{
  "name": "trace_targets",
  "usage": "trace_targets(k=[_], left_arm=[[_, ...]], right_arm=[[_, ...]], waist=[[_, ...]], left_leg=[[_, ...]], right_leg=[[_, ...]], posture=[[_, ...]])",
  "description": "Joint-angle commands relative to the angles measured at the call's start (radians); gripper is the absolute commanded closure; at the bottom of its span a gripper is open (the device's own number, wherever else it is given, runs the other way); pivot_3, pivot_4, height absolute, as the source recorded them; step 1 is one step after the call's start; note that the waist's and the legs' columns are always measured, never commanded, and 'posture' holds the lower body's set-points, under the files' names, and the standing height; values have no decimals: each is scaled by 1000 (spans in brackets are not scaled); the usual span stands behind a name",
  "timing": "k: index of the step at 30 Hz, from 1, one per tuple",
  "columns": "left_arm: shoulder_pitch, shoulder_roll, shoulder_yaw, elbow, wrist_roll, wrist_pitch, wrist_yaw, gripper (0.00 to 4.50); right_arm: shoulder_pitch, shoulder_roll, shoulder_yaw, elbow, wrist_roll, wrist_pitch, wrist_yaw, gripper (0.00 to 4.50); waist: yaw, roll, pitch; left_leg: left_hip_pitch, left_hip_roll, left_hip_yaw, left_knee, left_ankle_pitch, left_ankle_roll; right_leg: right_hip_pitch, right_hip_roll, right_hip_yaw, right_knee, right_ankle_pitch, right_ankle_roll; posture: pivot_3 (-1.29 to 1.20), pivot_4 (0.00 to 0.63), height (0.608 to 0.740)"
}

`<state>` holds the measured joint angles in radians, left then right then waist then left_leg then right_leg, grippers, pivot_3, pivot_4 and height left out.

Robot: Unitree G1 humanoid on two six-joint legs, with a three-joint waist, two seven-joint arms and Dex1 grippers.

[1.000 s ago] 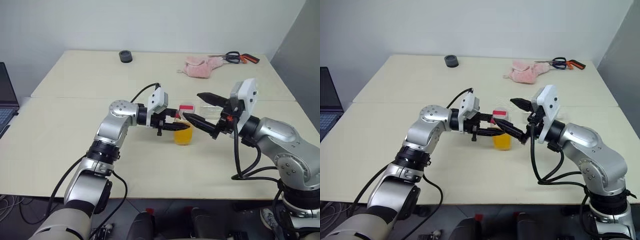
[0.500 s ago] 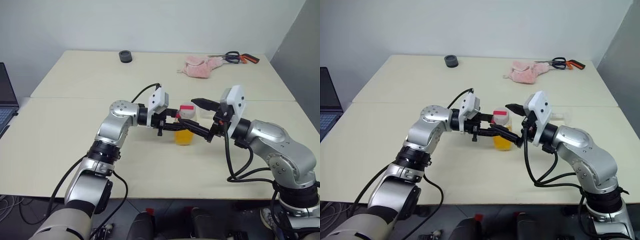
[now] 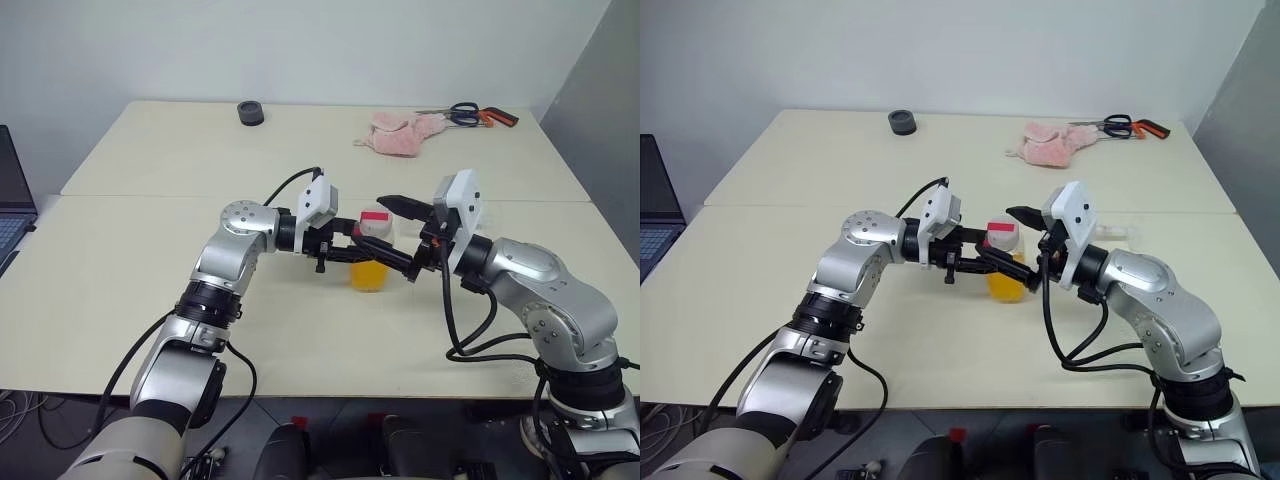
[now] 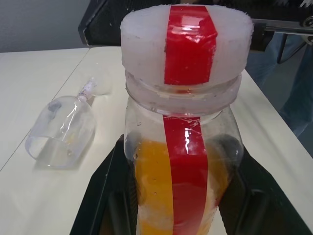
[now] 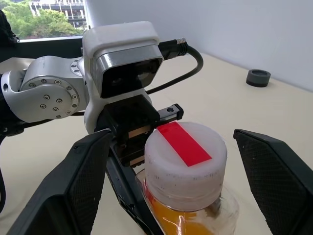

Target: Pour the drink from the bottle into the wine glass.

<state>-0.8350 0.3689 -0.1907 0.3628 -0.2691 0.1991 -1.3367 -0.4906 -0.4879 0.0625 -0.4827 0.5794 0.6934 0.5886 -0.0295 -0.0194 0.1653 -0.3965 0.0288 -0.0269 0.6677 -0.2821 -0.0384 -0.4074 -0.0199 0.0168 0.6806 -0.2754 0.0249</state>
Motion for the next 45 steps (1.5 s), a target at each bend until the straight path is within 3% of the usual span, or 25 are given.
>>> trace_targets(k=[1, 2, 5, 11, 21, 27, 32, 37, 45], left_arm=[[-6, 1, 15, -42, -16, -7, 4, 2811], [-6, 1, 15, -42, -16, -7, 4, 2811], [-6, 2, 14, -42, -16, -7, 4, 2811], [-6, 3, 14, -42, -15, -6, 3, 2811], [-13, -1, 14, -33, -15, -8, 6, 2811], [-5, 1, 15, -40, -16, -5, 6, 2813], [7, 6, 16, -54, -17, -1, 5, 2819], [6, 9, 18, -55, -14, 0, 6, 2819], [-7, 6, 16, -42, -13, -1, 2, 2819]], right_arm=[[-20, 13, -5, -14, -4, -26, 3, 270], [-21, 17, -6, -13, -5, -26, 2, 270], [-22, 22, -2, -12, -15, -27, 3, 864], [-20, 35, -6, -14, -21, -28, -3, 2644], [-2, 44, 3, -22, -58, -77, 8, 2641], [29, 126, -74, -37, 131, 54, -31, 2642], [36, 135, -85, -46, 165, 84, -50, 2687], [39, 83, -34, -63, 37, -9, -39, 2687], [52, 68, -53, -72, -8, -71, -63, 2743]], waist=[[0, 0, 0], [0, 0, 0], [0, 0, 0], [0, 0, 0], [0, 0, 0], [0, 0, 0], [0, 0, 0], [0, 0, 0], [0, 0, 0]], left_leg=[[0, 0, 0, 0, 0, 0], [0, 0, 0, 0, 0, 0], [0, 0, 0, 0, 0, 0], [0, 0, 0, 0, 0, 0], [0, 0, 0, 0, 0, 0], [0, 0, 0, 0, 0, 0], [0, 0, 0, 0, 0, 0], [0, 0, 0, 0, 0, 0], [0, 0, 0, 0, 0, 0]], right_leg=[[0, 0, 0, 0, 0, 0], [0, 0, 0, 0, 0, 0], [0, 0, 0, 0, 0, 0], [0, 0, 0, 0, 0, 0], [0, 0, 0, 0, 0, 0], [0, 0, 0, 0, 0, 0], [0, 0, 0, 0, 0, 0], [0, 0, 0, 0, 0, 0], [0, 0, 0, 0, 0, 0]], posture=[[0, 150, 740], [0, 150, 740], [0, 150, 740], [0, 150, 740], [0, 150, 740], [0, 150, 740], [0, 150, 740], [0, 150, 740], [0, 150, 740]])
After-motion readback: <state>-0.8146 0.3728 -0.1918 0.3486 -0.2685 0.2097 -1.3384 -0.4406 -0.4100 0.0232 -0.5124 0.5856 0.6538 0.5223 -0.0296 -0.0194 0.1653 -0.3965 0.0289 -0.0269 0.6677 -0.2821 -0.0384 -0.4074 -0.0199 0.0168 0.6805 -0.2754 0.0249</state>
